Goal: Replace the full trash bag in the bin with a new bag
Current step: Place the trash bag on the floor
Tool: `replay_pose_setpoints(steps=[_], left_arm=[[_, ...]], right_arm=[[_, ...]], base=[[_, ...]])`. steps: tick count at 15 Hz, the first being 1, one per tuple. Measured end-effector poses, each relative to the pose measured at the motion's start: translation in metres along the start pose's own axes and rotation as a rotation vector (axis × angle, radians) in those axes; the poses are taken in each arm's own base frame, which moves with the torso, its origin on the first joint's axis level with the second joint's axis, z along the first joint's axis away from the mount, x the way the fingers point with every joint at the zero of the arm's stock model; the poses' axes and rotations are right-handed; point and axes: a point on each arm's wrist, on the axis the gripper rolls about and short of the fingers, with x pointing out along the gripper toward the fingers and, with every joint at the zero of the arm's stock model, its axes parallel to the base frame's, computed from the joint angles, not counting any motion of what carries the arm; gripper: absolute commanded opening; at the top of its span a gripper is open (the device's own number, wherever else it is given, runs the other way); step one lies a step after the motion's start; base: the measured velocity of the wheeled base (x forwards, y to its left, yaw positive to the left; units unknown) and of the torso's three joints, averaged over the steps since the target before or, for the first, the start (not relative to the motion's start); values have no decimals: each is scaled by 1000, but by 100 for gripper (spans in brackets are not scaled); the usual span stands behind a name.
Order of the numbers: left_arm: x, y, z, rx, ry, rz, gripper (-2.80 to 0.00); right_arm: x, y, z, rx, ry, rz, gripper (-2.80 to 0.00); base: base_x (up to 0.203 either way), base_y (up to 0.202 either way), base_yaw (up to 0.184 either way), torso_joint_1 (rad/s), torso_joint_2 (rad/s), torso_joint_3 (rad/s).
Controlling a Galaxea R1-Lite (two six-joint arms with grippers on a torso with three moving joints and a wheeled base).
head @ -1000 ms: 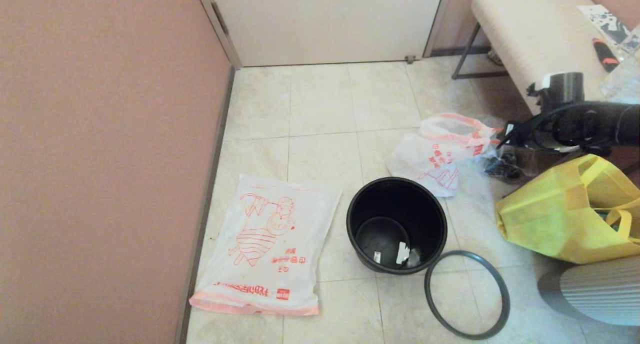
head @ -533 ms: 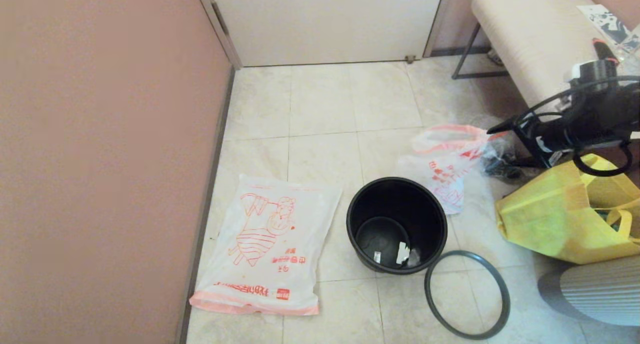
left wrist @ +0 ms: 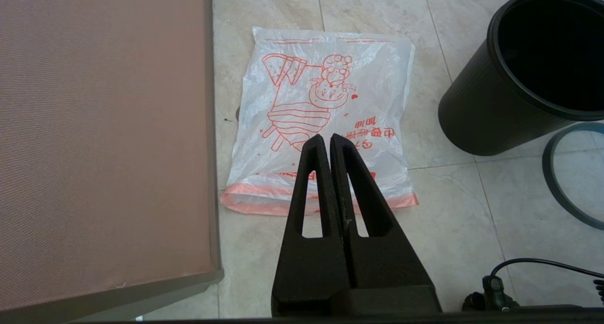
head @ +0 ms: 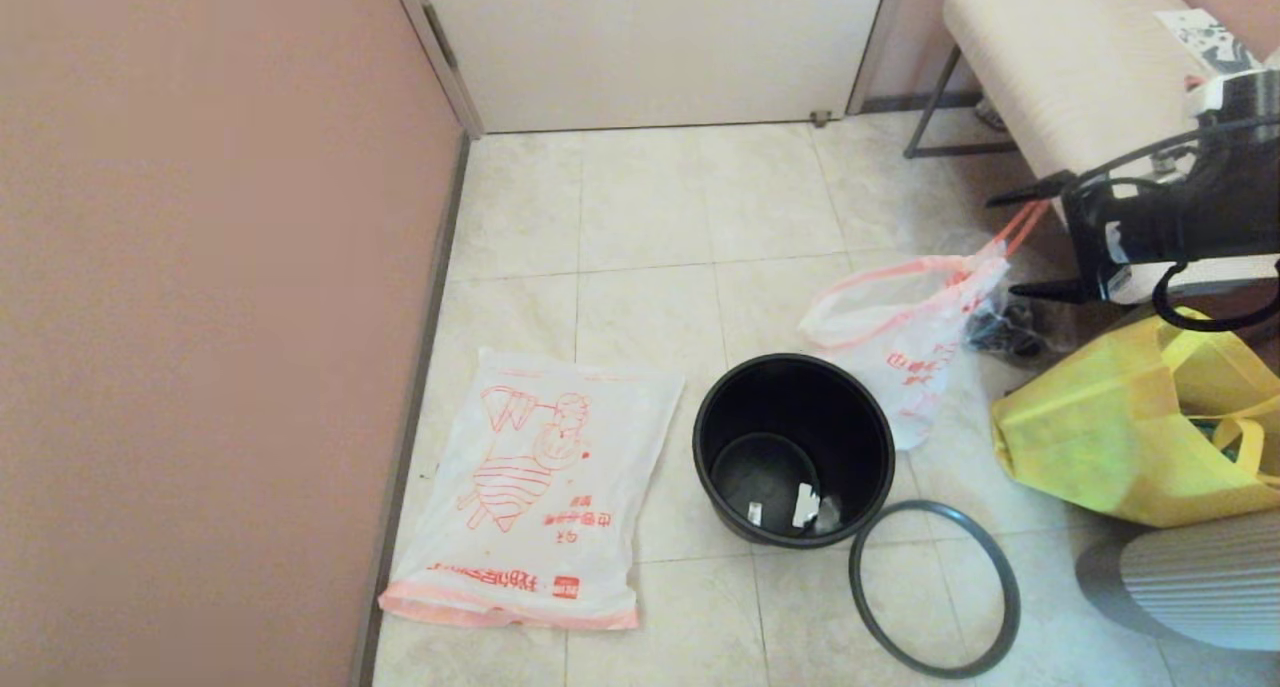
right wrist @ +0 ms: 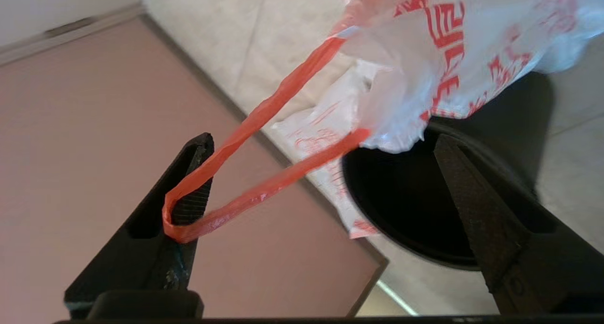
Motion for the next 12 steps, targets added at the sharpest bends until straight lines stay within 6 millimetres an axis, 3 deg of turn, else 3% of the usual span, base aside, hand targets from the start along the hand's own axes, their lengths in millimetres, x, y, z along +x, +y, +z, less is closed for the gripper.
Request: replay_pose_setpoints(steps=[7,12], left_arm=[[0,0,0,0,0,0,-280],[0,0,0,0,0,0,-280]], right_arm=[[-28,28,-7,81,173,126,0],[-39,19,-16,214,348,80,0]], base=[[0,0,0,0,0,0],[0,0,0,0,0,0]])
